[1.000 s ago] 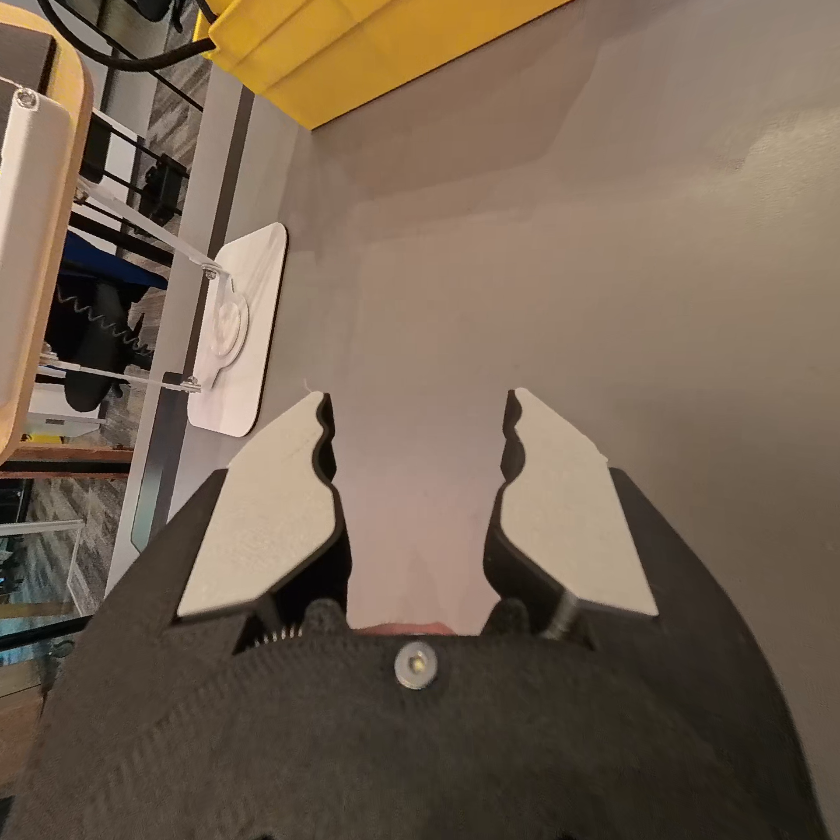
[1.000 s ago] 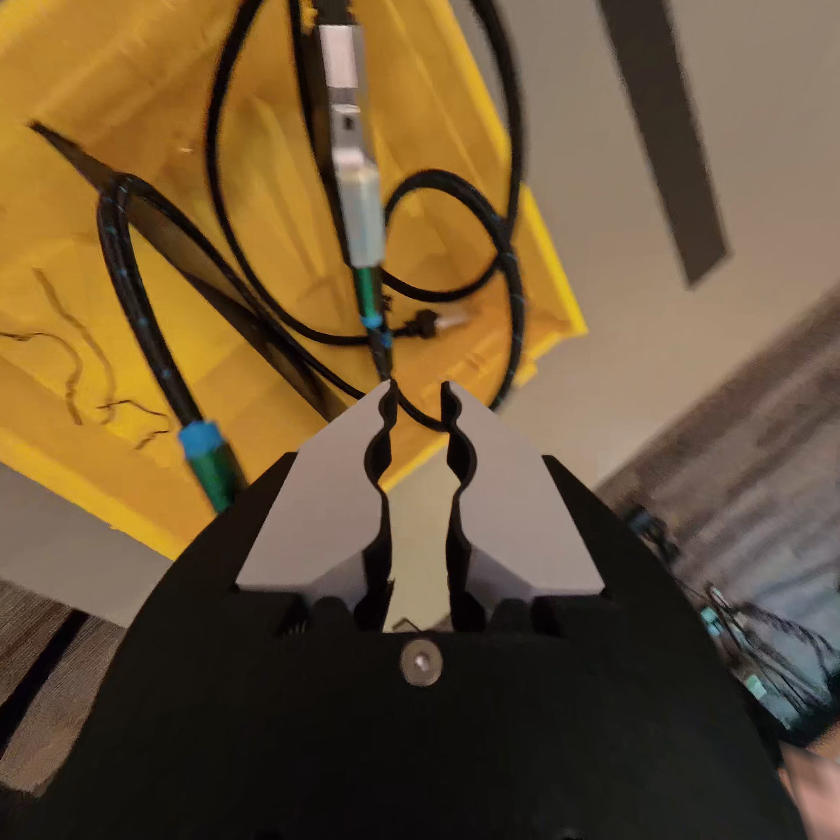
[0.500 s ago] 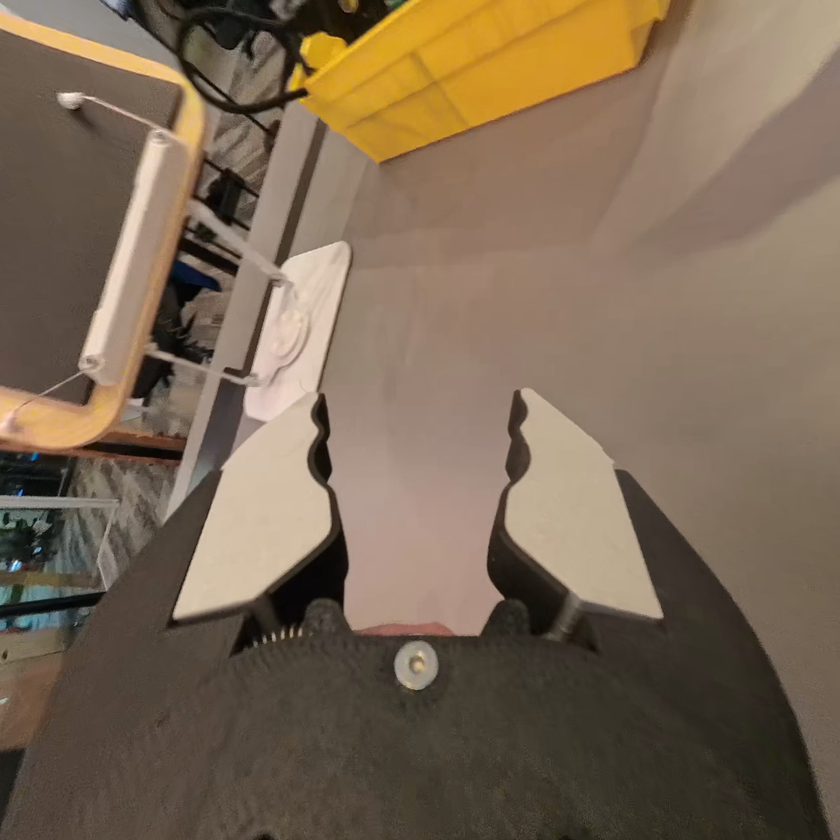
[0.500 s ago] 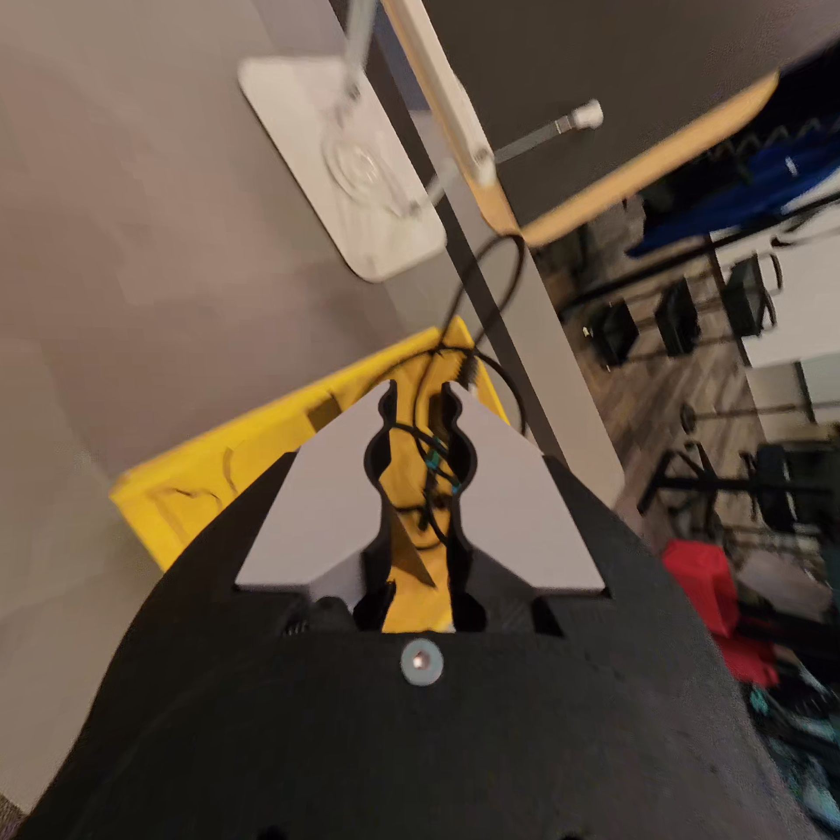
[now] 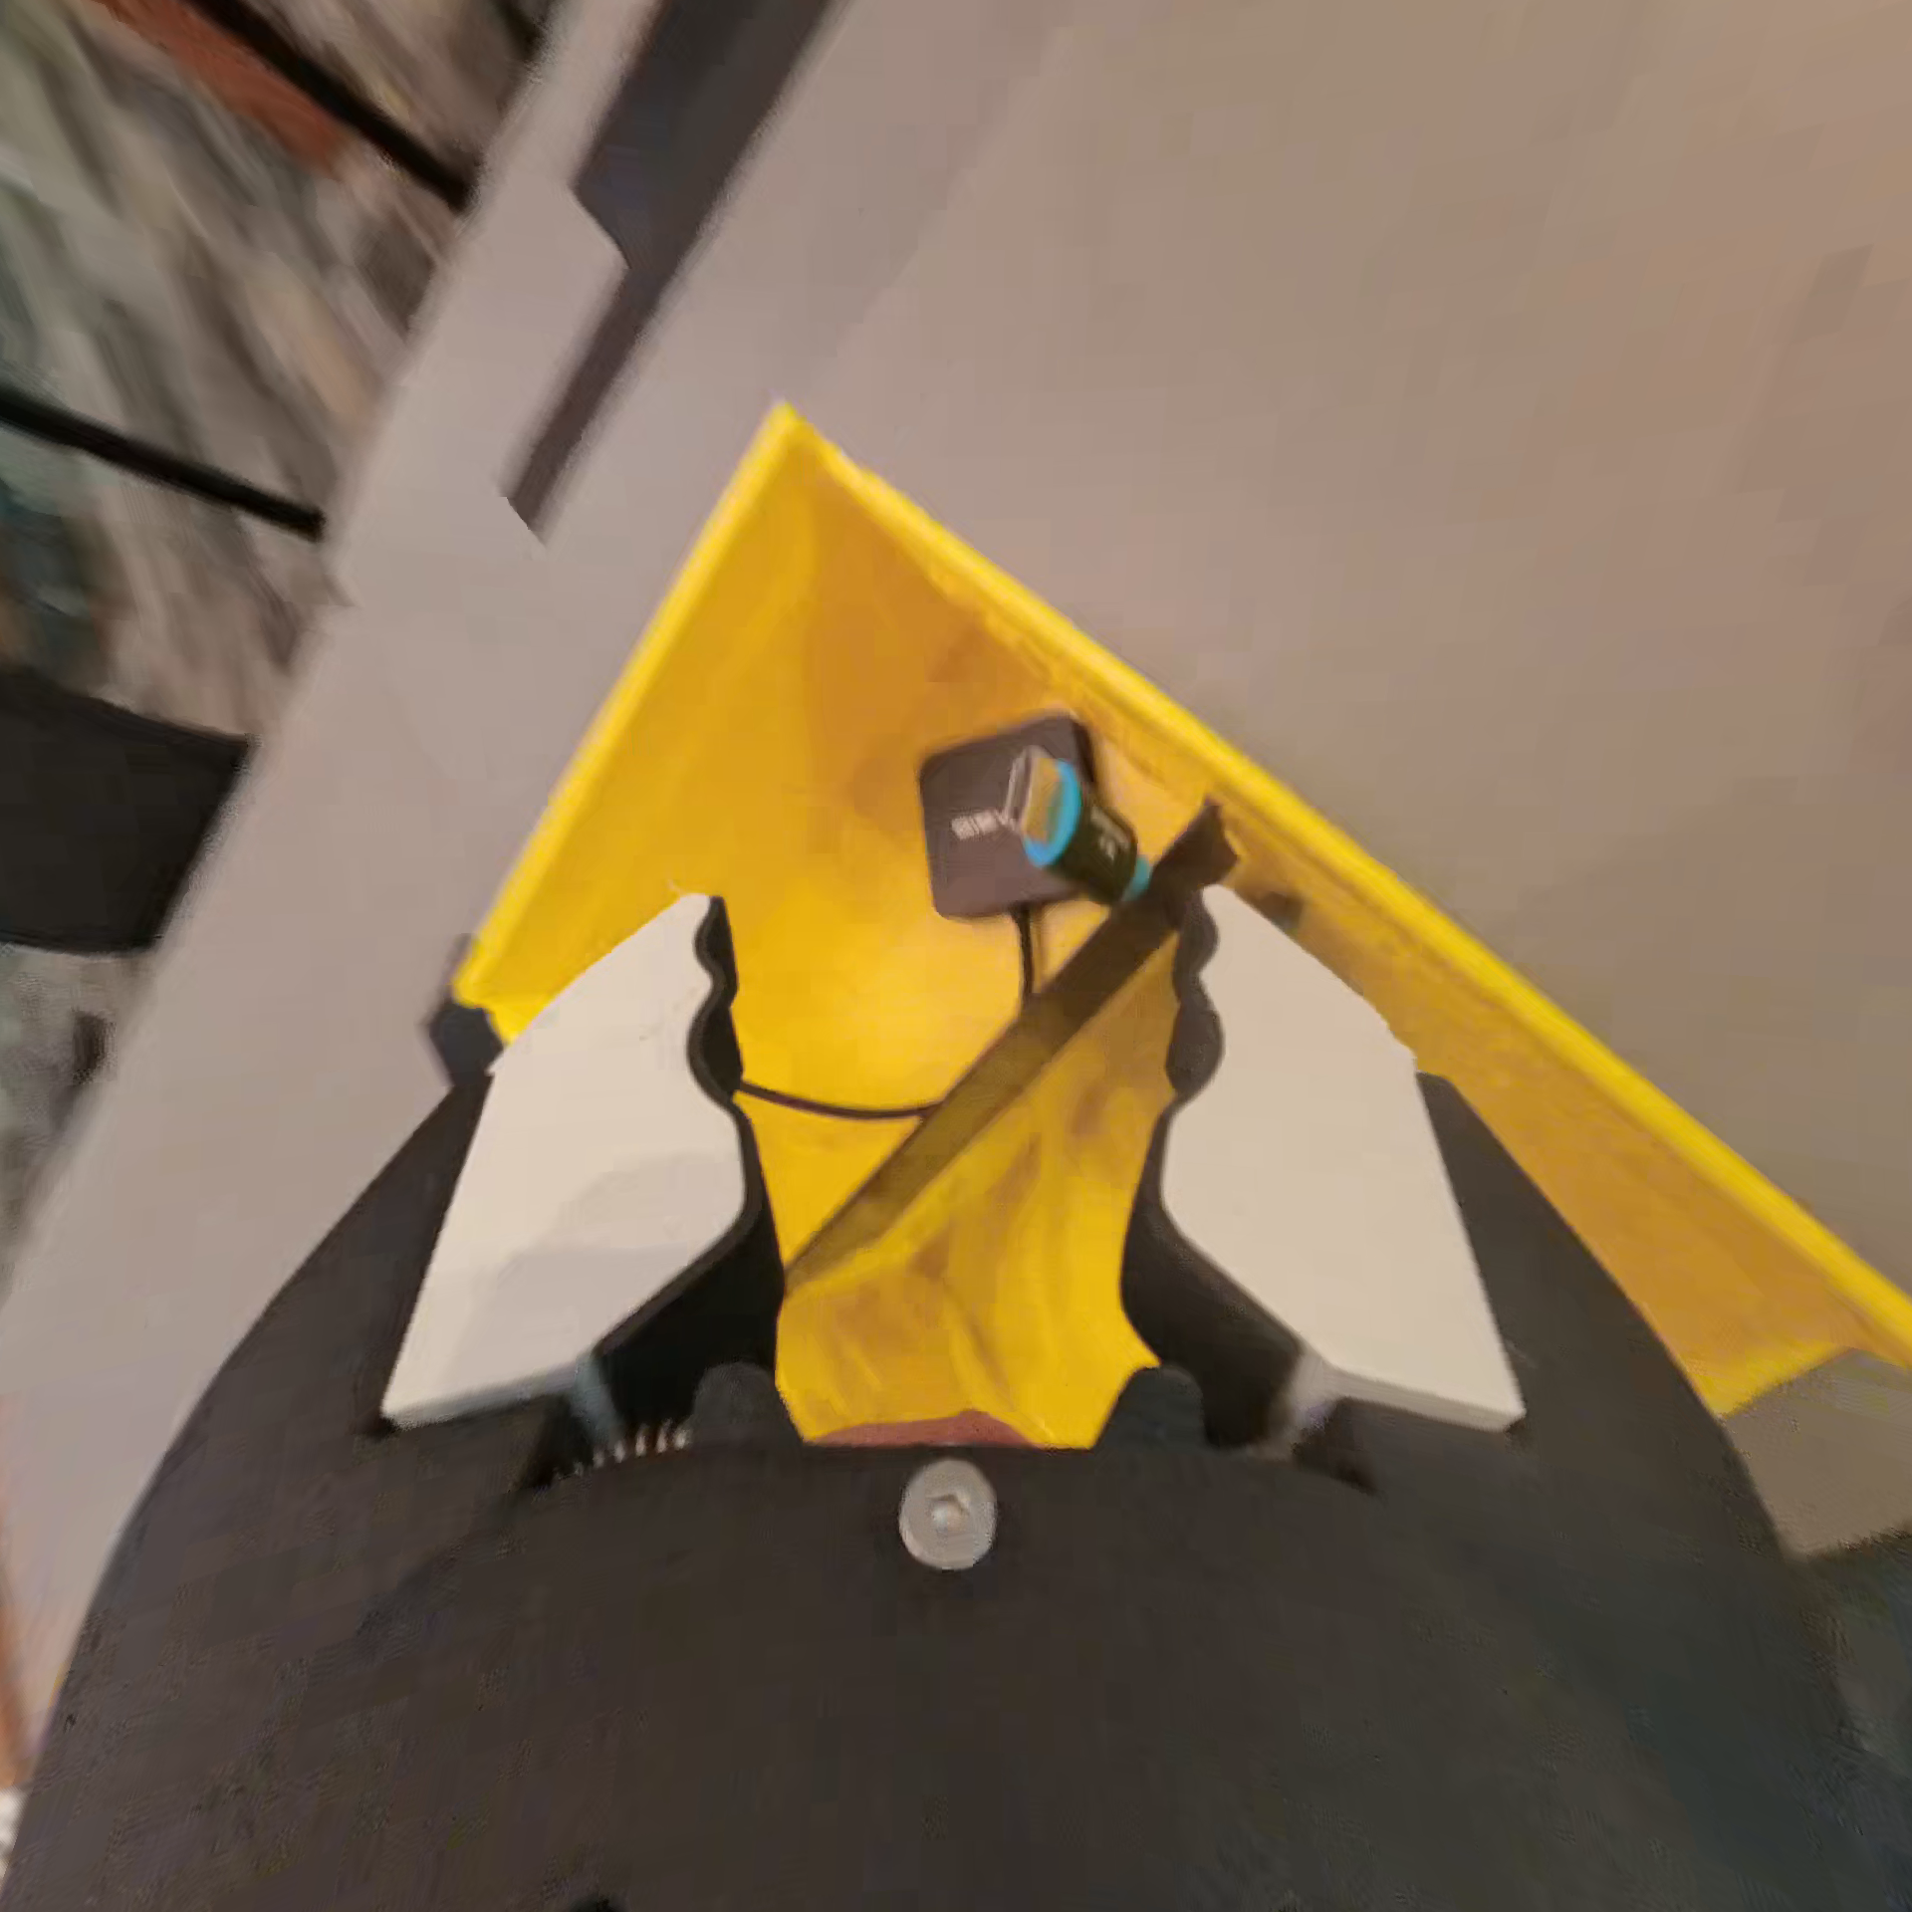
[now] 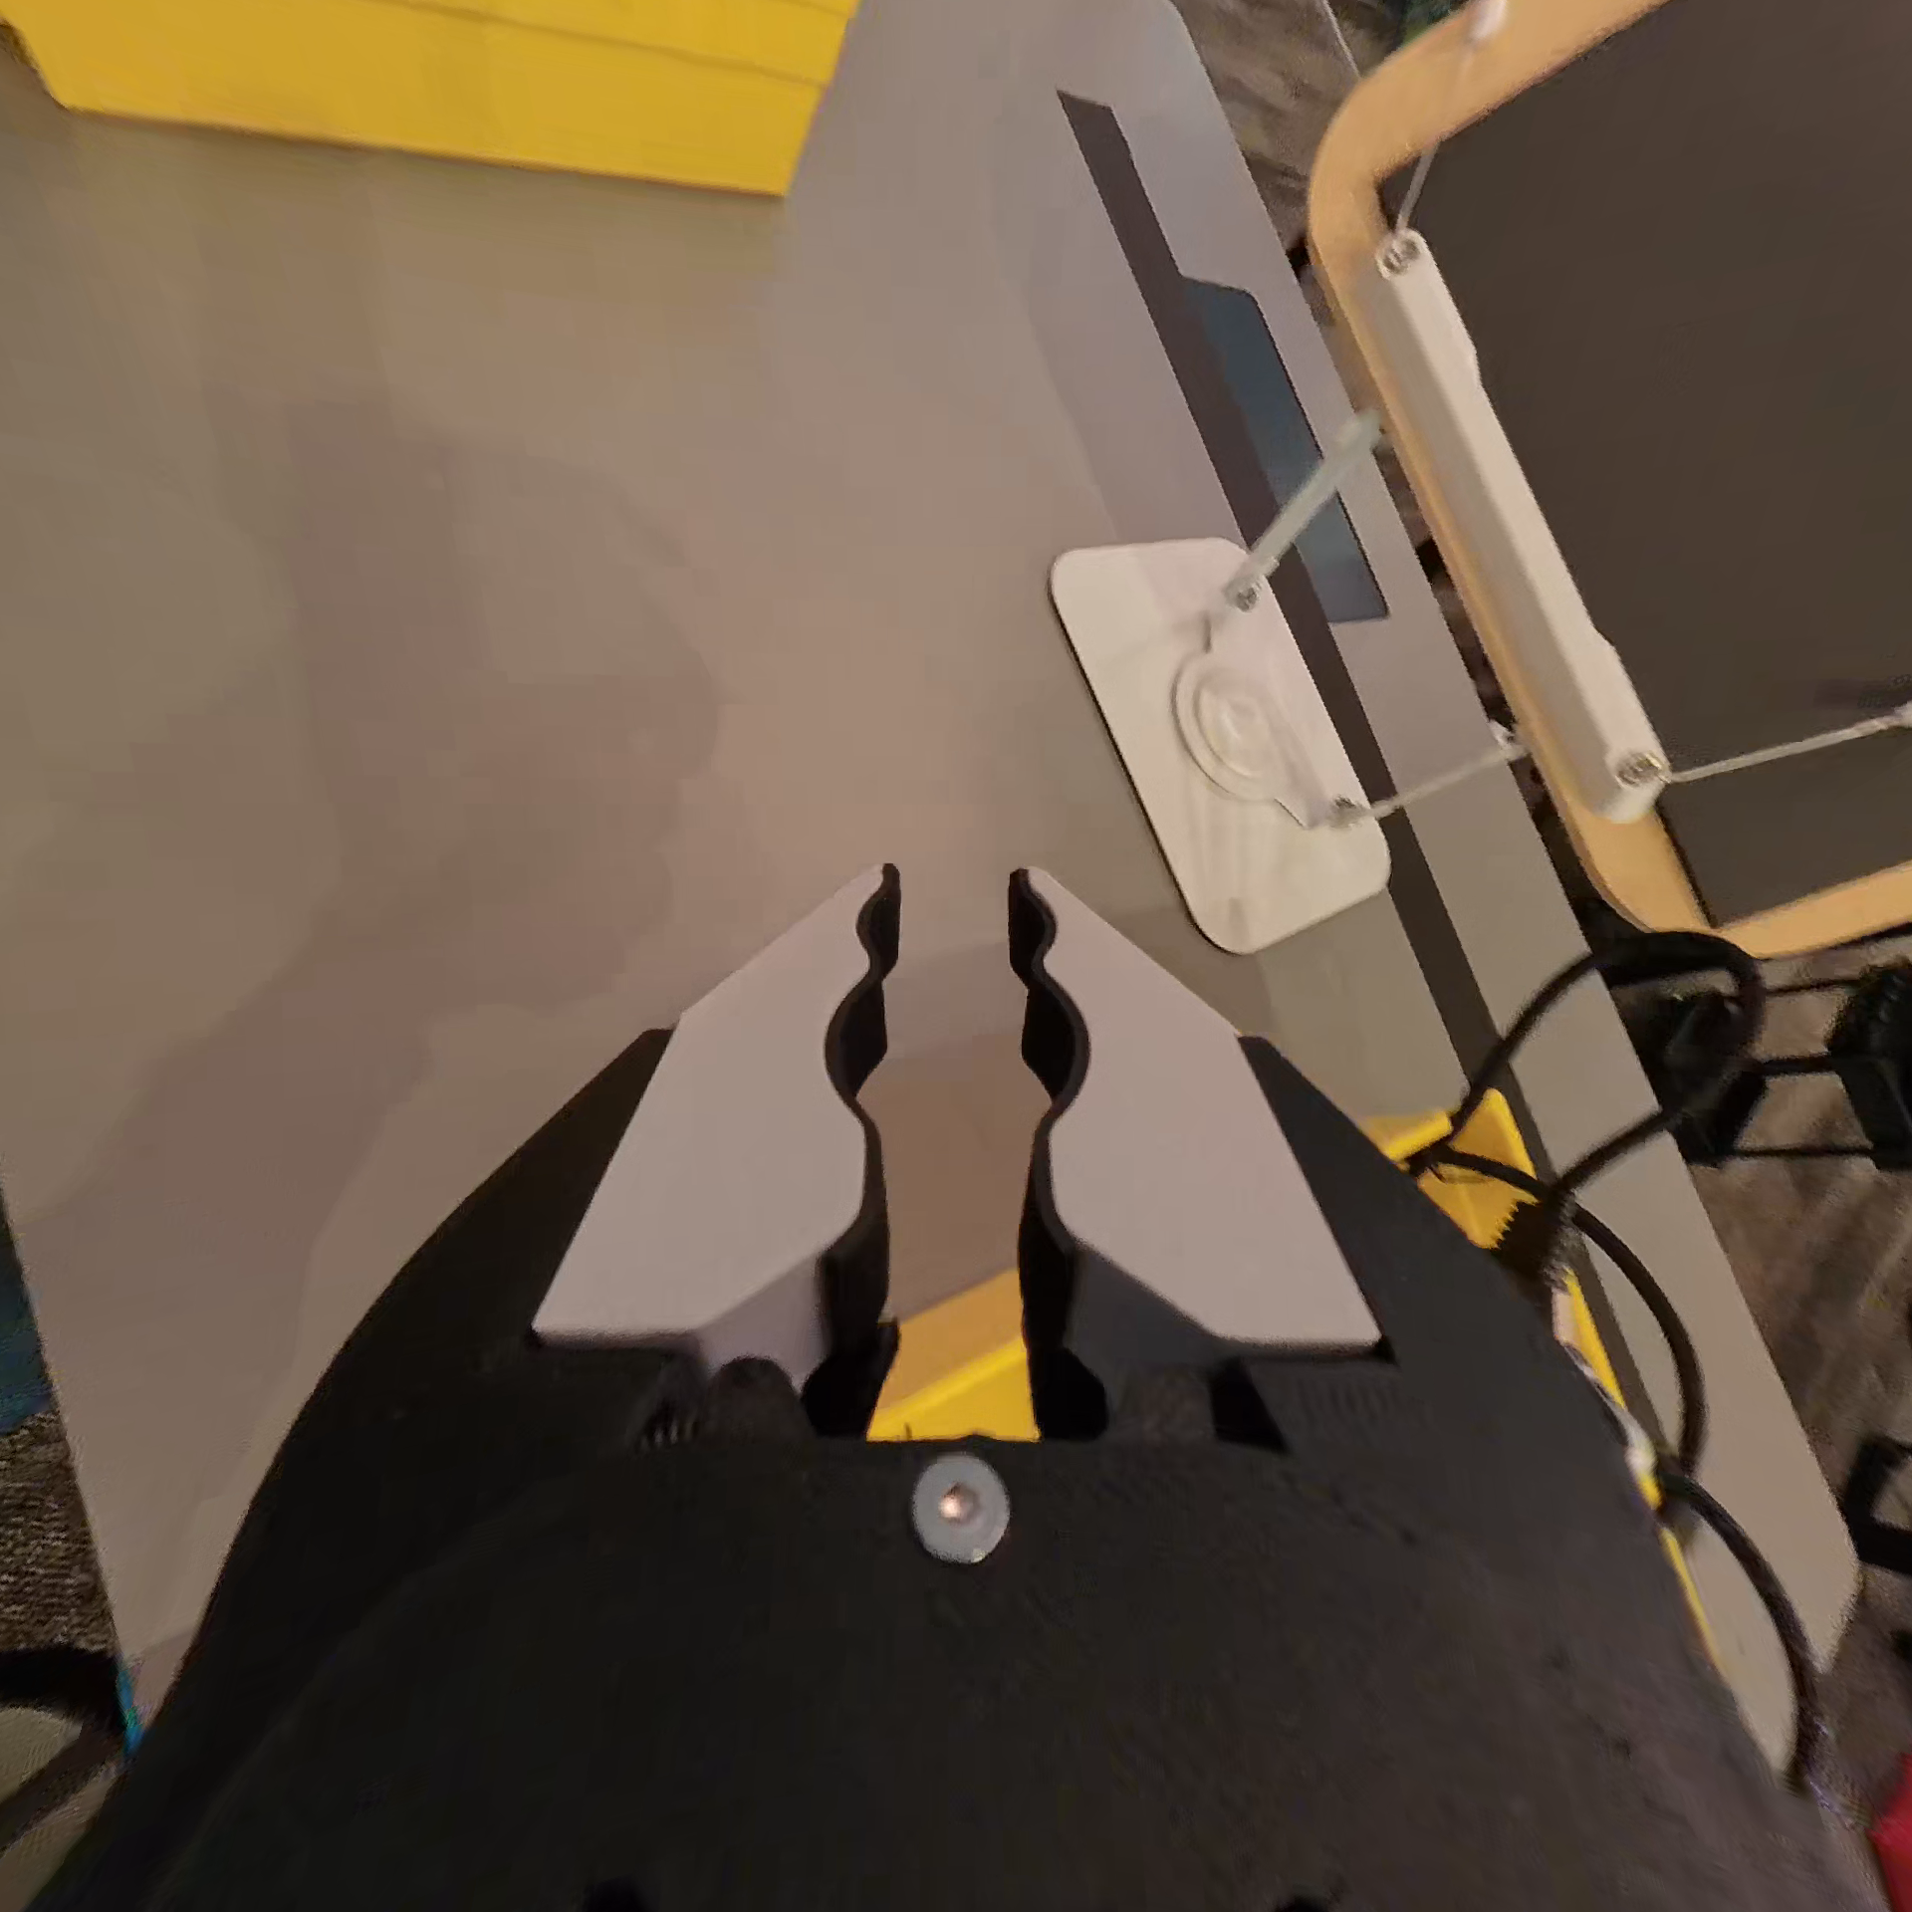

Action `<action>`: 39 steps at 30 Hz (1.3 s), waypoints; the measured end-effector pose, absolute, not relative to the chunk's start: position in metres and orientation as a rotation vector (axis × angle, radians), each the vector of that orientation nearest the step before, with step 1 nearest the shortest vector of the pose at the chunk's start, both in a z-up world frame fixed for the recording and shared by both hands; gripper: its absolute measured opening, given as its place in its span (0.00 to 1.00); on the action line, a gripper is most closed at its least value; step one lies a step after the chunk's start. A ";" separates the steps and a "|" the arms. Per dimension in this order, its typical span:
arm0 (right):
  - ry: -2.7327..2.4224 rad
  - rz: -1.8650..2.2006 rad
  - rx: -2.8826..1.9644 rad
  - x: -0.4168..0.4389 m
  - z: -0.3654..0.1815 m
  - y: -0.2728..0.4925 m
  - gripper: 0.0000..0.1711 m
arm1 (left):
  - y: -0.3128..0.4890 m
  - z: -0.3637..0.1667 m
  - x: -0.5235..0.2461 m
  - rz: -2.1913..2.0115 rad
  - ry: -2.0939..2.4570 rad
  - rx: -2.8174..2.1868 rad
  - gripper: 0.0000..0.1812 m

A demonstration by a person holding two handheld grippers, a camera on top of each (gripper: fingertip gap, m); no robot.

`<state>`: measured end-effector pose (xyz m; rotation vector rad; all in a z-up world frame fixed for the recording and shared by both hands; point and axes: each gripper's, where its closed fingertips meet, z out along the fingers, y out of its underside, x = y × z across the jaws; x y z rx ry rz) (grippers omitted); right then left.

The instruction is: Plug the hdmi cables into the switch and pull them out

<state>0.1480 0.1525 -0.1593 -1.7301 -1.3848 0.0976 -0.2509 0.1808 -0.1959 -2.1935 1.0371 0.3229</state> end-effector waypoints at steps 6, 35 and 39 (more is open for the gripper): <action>-1.409 0.230 -1.685 0.119 -0.168 0.136 0.11 | 0.179 -0.239 -0.232 0.050 1.068 -2.288 0.21; -1.366 0.438 -1.666 0.096 -0.196 0.128 0.10 | 0.192 -0.204 -0.286 0.042 0.964 -2.360 0.24; -1.362 0.466 -1.661 0.091 -0.198 0.128 0.10 | 0.211 -0.232 -0.288 0.047 1.100 -2.486 0.25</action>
